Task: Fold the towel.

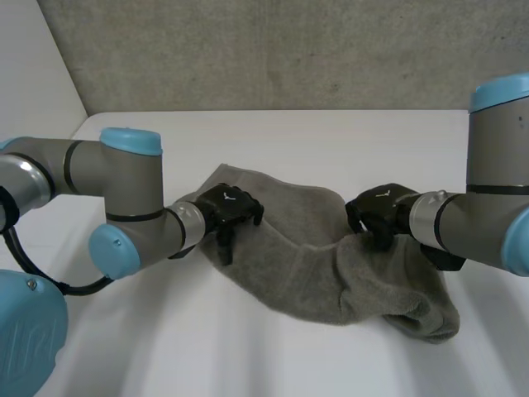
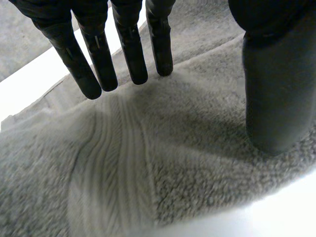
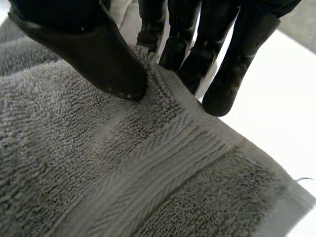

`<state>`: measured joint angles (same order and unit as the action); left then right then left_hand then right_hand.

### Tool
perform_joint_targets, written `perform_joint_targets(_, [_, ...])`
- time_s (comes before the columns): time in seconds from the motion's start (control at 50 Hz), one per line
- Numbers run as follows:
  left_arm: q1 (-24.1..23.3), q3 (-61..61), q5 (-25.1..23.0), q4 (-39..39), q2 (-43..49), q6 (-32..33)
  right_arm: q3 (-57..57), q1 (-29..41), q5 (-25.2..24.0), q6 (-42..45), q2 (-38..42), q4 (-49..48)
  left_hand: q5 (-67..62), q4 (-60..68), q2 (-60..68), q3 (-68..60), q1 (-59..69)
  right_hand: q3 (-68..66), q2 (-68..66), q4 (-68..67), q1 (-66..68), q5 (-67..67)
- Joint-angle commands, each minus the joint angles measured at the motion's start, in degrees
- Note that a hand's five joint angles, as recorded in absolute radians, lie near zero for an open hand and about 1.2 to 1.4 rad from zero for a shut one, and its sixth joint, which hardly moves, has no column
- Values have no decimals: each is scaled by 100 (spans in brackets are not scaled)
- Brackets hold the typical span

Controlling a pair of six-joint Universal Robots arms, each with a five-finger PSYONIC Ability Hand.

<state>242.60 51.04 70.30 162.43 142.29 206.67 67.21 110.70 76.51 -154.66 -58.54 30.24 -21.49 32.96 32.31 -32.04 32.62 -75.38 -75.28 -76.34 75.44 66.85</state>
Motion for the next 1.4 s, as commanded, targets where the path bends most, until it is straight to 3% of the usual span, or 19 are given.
perform_joint_targets(0.02, [-107, -129, -7, 78, 36, -21, 1240, -40, -478, -73, -982, -571, 427, -573, -509, 482, -540, -462, -472, -366, 456, 315])
perform_joint_targets(0.18, [-353, -261, 1, 78, 80, -39, 2278, -110, -918, 190, -1949, -1001, 967, -1113, -1049, 1022, -1080, -462, -472, -366, 456, 315])
perform_joint_targets(0.5, [-775, -200, 45, 87, 221, -4, 2973, -444, -962, 498, -2943, -1398, 546, -693, -629, 602, -659, -462, -472, -366, 456, 315])
perform_joint_targets(0.66, [-767, -191, 81, 78, 238, -12, 3097, -655, -1007, 507, -3312, -1450, -2011, 1864, 1928, -1955, 1897, -462, -472, -366, 456, 315])
perform_joint_targets(0.7, [-758, -182, 89, 78, 212, -12, 3105, -699, -998, 507, -3409, -1485, -3383, 3237, 3301, -3328, 3270, -462, -472, -366, 456, 315])
perform_joint_targets(0.78, [-732, -173, 98, 87, 142, -21, 3079, -927, -980, 499, -3620, -1599, -4844, 4697, 4761, -4788, 4731, -462, -472, -366, 456, 315])
perform_joint_targets(0.98, [-257, -15, 801, 175, -359, -127, 3044, -1446, -875, 481, -3542, -1758, -4851, 4704, 4769, -4796, 4738, -462, -472, -366, 456, 315])
perform_joint_targets(1.2, [95, 1875, 819, 289, -1537, -601, 3035, -1411, -875, 472, -3190, -1758, -4851, 4704, 4769, -4796, 4738, -462, -472, -366, 456, 315])
perform_joint_targets(1.3, [86, 3164, 696, 1086, -2642, -1302, 3036, -1114, -1050, 481, -3120, -1758, -4851, 4704, 4769, -4796, 4738, -462, -472, -366, 456, 315])
perform_joint_targets(1.4, [60, 3771, 652, 1685, -3144, -1594, 2859, -893, -1015, 490, -2751, -1741, -4851, 4704, 4769, -4796, 4738, -462, -472, -366, 456, 315])
